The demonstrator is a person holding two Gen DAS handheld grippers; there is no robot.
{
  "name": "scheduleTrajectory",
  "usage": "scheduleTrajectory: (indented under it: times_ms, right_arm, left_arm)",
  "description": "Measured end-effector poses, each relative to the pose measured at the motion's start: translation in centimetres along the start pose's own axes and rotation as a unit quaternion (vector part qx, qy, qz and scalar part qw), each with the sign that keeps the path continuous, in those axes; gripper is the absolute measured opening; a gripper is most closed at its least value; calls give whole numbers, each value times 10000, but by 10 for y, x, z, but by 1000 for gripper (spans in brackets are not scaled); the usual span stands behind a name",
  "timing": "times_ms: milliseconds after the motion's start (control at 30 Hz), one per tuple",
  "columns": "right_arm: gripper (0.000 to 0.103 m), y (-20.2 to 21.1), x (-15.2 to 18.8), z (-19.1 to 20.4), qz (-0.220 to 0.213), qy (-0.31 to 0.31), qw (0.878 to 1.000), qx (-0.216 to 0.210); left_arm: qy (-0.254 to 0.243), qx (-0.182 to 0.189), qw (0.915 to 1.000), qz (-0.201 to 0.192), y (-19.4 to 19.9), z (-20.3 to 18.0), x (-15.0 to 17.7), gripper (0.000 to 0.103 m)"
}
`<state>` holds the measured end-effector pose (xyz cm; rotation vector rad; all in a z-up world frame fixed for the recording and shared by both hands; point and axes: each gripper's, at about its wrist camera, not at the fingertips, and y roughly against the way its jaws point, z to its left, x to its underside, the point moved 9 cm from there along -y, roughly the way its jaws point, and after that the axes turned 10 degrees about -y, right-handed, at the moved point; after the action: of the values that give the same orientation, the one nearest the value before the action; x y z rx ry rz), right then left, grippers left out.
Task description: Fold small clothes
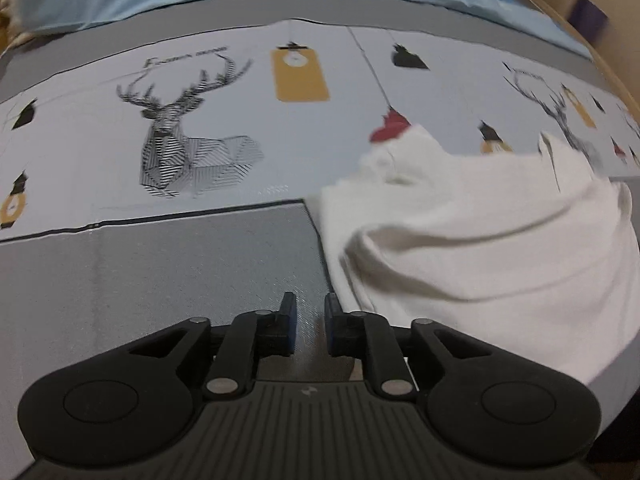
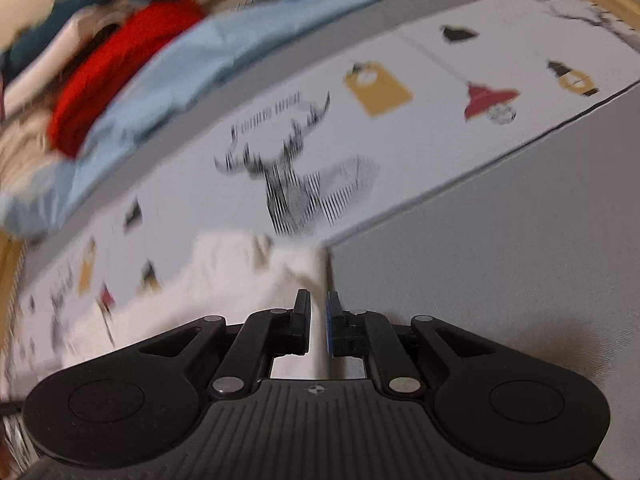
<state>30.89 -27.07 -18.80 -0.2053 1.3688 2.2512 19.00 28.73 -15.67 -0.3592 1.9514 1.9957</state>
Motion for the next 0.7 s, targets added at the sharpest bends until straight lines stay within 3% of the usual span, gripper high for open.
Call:
scheduleTrajectory:
  times_ms: [167,267,467,700]
  right_arm:
    - [10,-17,17,8,265,656,9974,-105]
    - [20,-26,21,16,319,901,9954,-88]
    - [25,-42,14,26,247,1025,9944,48]
    - [28,-56,4,36,65,969,9953,62]
  left_arm:
    - [-86,116,9998,-162,-4,-9,0,32]
    - [-65,155,9994,-307,-10,-14,-8,35]
    - [-186,76,9989,-433,-29,-26,-24,39]
    - [34,23,9975,-712,-41,-21,-43,39]
